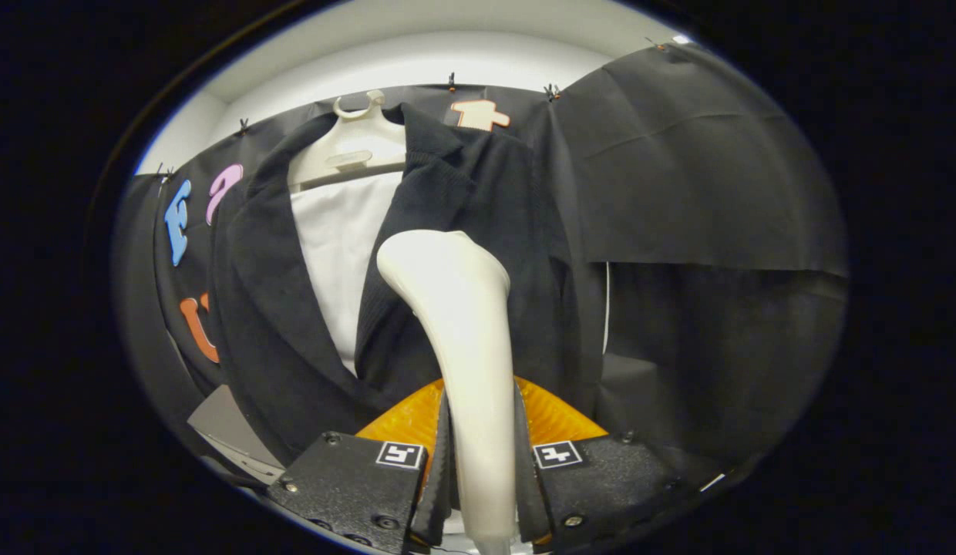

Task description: Iron the clothes twice with a garment steamer, once on the left side and once on the right side.

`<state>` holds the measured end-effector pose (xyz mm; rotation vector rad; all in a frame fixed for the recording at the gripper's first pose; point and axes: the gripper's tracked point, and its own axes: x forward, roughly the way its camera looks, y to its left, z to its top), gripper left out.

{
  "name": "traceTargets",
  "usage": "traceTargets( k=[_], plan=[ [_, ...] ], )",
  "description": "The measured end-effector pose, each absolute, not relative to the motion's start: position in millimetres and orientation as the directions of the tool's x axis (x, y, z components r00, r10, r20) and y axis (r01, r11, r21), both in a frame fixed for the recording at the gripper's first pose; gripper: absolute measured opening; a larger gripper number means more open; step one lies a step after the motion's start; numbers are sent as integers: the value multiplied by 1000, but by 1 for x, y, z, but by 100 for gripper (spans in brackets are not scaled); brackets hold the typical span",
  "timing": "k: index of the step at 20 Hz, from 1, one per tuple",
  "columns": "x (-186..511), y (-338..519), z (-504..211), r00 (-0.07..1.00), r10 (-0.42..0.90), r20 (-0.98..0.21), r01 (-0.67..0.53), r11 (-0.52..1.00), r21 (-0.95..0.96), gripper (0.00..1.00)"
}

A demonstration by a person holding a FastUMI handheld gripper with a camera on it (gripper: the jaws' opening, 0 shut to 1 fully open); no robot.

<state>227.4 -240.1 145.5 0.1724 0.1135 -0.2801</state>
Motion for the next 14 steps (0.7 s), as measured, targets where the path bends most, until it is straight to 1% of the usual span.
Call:
traceTargets(
  k=[14],
  plan=[
    [225, -229, 62, 932, -274, -239, 306, 946, 110, 39]
  ],
)
